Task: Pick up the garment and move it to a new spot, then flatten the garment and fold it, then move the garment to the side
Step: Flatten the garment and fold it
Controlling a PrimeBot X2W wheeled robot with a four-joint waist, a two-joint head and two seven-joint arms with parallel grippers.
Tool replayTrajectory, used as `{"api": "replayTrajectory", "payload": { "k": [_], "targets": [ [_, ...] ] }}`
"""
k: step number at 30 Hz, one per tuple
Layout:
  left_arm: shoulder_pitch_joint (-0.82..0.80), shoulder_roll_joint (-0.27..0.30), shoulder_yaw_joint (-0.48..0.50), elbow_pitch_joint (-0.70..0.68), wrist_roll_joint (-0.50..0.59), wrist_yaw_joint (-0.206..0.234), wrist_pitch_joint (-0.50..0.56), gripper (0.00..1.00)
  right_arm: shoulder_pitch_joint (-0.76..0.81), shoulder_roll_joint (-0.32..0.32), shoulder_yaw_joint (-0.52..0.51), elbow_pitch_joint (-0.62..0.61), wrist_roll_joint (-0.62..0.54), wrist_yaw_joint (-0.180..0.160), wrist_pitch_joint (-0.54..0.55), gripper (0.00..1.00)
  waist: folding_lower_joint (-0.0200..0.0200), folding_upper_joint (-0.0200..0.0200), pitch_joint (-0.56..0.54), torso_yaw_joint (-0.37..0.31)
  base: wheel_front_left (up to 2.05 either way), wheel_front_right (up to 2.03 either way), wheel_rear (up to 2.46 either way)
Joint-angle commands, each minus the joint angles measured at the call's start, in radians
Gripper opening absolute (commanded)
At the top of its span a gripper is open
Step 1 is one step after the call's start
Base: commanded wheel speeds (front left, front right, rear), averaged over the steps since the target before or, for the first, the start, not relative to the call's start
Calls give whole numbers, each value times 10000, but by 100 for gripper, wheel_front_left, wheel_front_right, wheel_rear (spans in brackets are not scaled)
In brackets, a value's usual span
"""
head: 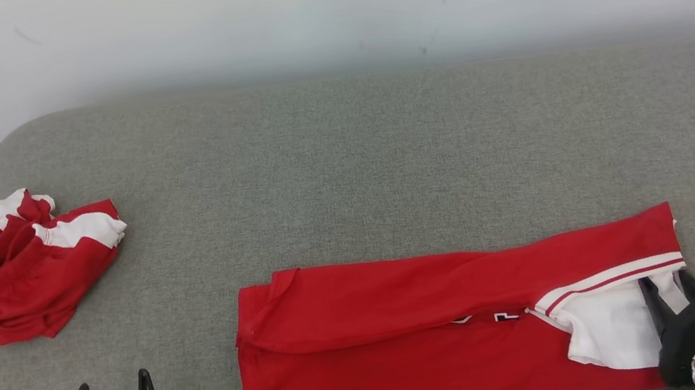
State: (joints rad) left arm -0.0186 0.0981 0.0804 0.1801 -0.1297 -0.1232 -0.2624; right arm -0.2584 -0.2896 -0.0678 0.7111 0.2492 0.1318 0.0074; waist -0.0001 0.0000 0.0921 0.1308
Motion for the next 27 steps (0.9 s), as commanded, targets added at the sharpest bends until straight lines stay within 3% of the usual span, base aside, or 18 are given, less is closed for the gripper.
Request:
{"api": "replayTrajectory", "payload": {
  "k": [1, 7, 19, 27],
  "targets": [
    [172, -61, 75, -55, 62, -21, -33, 100, 72, 219, 237, 272, 226, -25, 216, 0, 1, 0, -34, -29, 0, 0, 0],
    [270, -125, 125, -78, 188, -60, -33, 100, -148, -139, 389, 402, 687, -30, 24, 0, 1, 0, -168, -139, 0, 0, 0],
    [626, -71, 92, -212, 535, -67, -33, 100, -435, -1993, -916, 931, 779, -29, -629, 0, 1, 0, -562, -476, 0, 0, 0],
    [829, -174, 234, -172, 526, -62, -33, 100, -533, -1758, -554, 176, 728, -27, -695, 0, 1, 0, -711, -799, 0, 0, 0]
  ]
}}
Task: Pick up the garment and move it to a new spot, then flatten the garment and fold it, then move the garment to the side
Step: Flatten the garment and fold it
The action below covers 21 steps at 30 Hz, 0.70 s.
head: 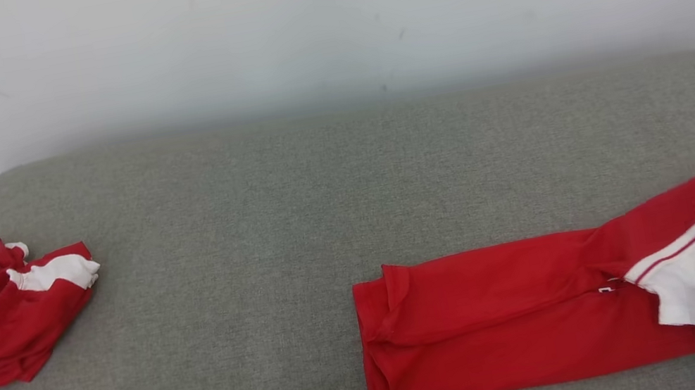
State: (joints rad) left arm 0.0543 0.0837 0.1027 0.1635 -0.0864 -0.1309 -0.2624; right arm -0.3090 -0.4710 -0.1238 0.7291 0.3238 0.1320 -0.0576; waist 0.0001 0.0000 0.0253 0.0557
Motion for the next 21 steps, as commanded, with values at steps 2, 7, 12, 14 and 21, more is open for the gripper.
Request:
{"api": "replayTrajectory", "payload": {
  "k": [2, 7, 12, 14, 21],
  "targets": [
    [110, -58, -1, 13, 114, 13, -33, 100, 109, 287, 268, -470, 96, -29, -10, 0, -1, 0, -74, -84, 0, 0, 0],
    [146, -120, 1, 41, 110, 11, -33, 100, 542, 947, 1006, -2283, 218, -28, 411, 0, -1, 0, -114, -124, 0, 0, 0],
    [47, -160, -37, 101, 107, 10, -33, 100, 1024, 1751, 1578, -4384, 28, -28, 1184, 0, -1, 0, -51, -46, 0, 0, 0],
    [-30, -172, -77, 133, 92, 11, -33, 100, 1160, 2046, 1769, -4989, 1, -28, 1445, 0, -1, 0, -17, 41, 0, 0, 0],
    [-271, -198, -364, 267, 14, 9, -33, 100, 1346, 3057, 2407, -5890, -97, -28, 1939, 0, -1, 0, 98, 446, 0, 0, 0]
  ]
}}
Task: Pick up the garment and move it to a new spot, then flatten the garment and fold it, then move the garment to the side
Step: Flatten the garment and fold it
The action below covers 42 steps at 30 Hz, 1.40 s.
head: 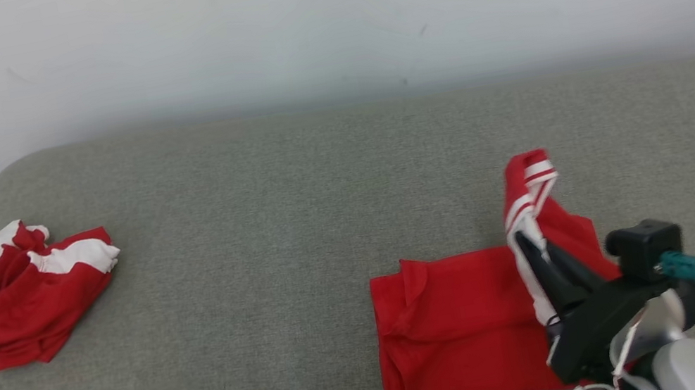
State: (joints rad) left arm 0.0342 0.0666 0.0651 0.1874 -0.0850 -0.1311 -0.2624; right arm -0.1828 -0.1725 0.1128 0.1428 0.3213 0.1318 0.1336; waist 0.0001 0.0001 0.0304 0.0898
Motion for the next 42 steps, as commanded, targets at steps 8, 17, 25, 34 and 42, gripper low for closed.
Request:
{"api": "replayTrajectory", "payload": {
  "k": [8, 17, 25, 34, 42],
  "targets": [
    [-245, -19, -87, 227, -81, 12, -33, 100, -75, 667, 921, 708, -114, -26, -78, 0, -1, -1, 111, 503, 0, 0, 0],
    [-369, 8, -169, 397, -182, 11, -33, 100, -446, 1096, 1289, 2332, -72, -26, -725, 0, -1, -1, 136, 761, 0, 0, 0],
    [-372, 80, -207, 508, -291, 11, -33, 100, -934, 1221, 1627, 3221, 52, -26, -1613, 100, -1, -1, 155, 795, 0, 0, 0],
    [-195, 139, -89, 468, -307, 11, -33, 100, -1019, 818, 1000, 2344, 14, -26, -2824, 100, -1, -1, 47, 476, 0, 0, 0],
    [-35, 212, -25, 323, -181, 11, -33, 100, -379, 446, -141, 1268, -197, -26, -3442, 100, -1, -1, -117, 106, 0, 0, 0]
  ]
}}
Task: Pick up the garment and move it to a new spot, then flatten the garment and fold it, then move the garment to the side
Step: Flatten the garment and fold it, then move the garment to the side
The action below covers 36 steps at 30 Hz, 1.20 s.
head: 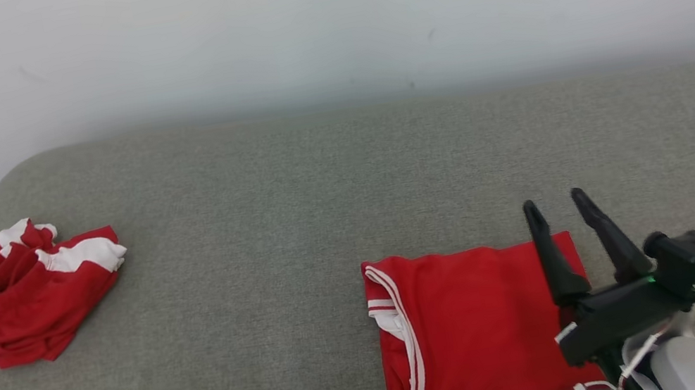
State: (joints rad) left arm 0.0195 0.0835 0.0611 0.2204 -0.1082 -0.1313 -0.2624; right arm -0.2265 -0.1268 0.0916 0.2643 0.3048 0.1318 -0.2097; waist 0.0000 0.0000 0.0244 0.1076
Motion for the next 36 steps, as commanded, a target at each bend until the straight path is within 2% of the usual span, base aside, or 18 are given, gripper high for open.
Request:
{"api": "replayTrajectory", "payload": {
  "k": [1, 7, 16, 26, 36],
  "targets": [
    [140, 56, 25, -42, 60, 13, -33, 100, 197, -44, -62, -98, -75, -26, -62, 100, 0, 0, -79, -132, 0, 0, 0],
    [328, 99, 166, -322, 173, 14, -33, 100, 1081, 10, -527, -810, -144, -26, -386, 100, 0, 0, -182, -503, 0, 0, 0],
    [513, 95, 219, -576, 259, 14, -33, 100, 2156, 220, -796, -1181, -377, -26, -557, 100, 0, 0, -215, -874, 0, 0, 0],
    [667, 18, 235, -951, 516, 19, -33, 100, 2867, 598, -1135, -1943, -827, -26, -559, 100, 0, 0, -265, -958, 0, 0, 0],
    [817, -43, 175, -1133, 691, 18, -33, 100, 2828, 668, -1252, -1772, -1190, -26, -561, 100, 0, 0, -316, -776, 0, 0, 0]
  ]
}}
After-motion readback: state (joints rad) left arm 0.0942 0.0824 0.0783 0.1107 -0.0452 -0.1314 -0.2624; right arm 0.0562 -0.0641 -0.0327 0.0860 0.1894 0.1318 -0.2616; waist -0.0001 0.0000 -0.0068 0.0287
